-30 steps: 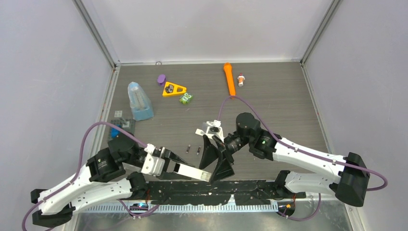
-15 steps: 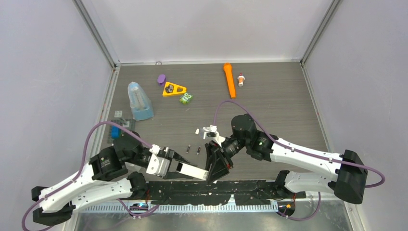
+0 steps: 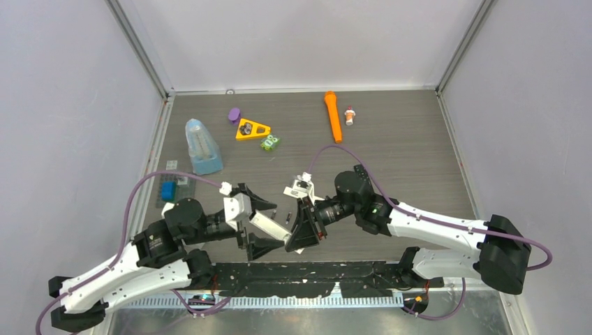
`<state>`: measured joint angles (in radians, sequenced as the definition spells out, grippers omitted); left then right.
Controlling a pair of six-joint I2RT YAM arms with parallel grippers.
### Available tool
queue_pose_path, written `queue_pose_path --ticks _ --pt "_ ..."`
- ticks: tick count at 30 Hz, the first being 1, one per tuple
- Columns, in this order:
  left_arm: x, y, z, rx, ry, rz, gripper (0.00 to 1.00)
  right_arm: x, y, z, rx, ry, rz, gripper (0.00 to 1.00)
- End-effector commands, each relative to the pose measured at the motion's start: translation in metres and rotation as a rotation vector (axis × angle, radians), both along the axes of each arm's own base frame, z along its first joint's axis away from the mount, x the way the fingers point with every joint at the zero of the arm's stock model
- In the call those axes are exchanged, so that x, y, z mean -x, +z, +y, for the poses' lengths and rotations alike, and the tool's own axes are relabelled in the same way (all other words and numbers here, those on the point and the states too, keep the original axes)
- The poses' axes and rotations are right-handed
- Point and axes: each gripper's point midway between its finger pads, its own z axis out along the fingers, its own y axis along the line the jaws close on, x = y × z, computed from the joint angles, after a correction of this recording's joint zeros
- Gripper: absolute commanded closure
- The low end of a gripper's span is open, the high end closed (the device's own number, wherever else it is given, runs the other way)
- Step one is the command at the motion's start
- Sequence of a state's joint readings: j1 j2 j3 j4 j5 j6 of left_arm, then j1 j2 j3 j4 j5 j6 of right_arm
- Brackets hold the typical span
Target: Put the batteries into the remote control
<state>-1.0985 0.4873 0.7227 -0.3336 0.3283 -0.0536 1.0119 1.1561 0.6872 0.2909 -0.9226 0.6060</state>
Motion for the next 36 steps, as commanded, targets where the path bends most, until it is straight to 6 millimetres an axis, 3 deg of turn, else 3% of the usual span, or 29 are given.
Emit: queue_pose_path --ticks 1,5,7,13,18,27,34,36 --pt "-0.044 0.008 0.017 0.102 0.344 0.184 0.00 -0.017 0.021 0.006 -0.103 -0.115 -0.081 0.92" --pt "-0.073 0.019 0.046 0.298 0.615 0.381 0.00 -0.023 0.014 0.000 -0.087 -0.170 -0.146 0.92" --pt "-0.077 0.025 0.054 0.411 0.658 0.460 0.00 -0.031 0.014 -0.002 -0.083 -0.224 -0.175 0.92" --pt "-0.070 0.052 0.053 0.715 0.546 0.599 0.00 -0.046 0.038 0.001 -0.178 -0.354 -0.112 0.93" --pt "-0.063 0.070 0.039 0.734 0.455 0.566 0.07 -0.059 0.053 0.011 -0.249 -0.425 -0.014 0.92" --pt "-0.058 0.066 0.011 0.677 0.371 0.560 0.42 -0.051 0.066 0.016 -0.337 -0.363 0.123 0.92" --pt "-0.060 0.059 0.014 0.683 0.388 0.558 0.67 -0.048 0.061 0.020 -0.332 -0.333 0.187 0.92" --pt "-0.061 0.053 0.014 0.658 0.400 0.553 0.80 -0.048 0.058 0.020 -0.322 -0.335 0.194 0.91"
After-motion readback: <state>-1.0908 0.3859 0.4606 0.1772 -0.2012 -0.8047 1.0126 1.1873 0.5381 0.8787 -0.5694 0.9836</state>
